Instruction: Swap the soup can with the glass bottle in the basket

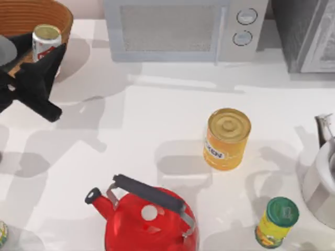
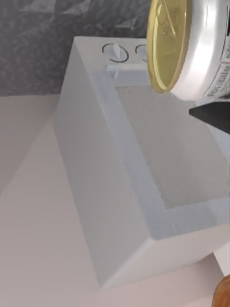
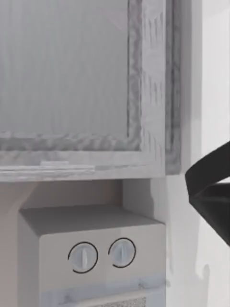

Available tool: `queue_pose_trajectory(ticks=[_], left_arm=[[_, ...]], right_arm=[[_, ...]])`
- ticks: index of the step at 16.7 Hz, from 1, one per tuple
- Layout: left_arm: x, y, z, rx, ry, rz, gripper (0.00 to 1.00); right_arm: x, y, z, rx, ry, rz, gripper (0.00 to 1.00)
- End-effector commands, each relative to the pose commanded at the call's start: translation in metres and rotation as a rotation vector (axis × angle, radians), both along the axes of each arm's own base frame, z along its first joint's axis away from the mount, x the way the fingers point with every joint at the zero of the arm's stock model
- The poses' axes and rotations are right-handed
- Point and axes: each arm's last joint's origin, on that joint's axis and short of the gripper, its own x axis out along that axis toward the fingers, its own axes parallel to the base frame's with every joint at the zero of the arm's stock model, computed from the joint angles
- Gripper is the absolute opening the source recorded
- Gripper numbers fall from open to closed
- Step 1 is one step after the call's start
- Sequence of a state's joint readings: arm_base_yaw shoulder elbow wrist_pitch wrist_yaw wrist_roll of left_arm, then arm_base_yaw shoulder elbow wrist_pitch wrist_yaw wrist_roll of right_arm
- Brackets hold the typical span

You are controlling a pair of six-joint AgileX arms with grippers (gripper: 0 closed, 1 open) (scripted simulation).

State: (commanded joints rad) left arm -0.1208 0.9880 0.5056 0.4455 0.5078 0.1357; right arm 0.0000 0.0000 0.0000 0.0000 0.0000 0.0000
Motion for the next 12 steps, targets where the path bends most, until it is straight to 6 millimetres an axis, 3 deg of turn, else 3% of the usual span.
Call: queue_pose_trajectory(ticks=[5,12], left_arm=[[0.045,-0.017,-0.009,0.007,0.003,-0.155,0.00],[0.101,-0.037,-0.045,0.001,0.004,-0.326,0.00]], right_arm=[[0.000,0.000,0.000,0.000,0.000,0.000,1.00],[0.000,0.000,0.000,0.000,0.000,0.000,1.00]])
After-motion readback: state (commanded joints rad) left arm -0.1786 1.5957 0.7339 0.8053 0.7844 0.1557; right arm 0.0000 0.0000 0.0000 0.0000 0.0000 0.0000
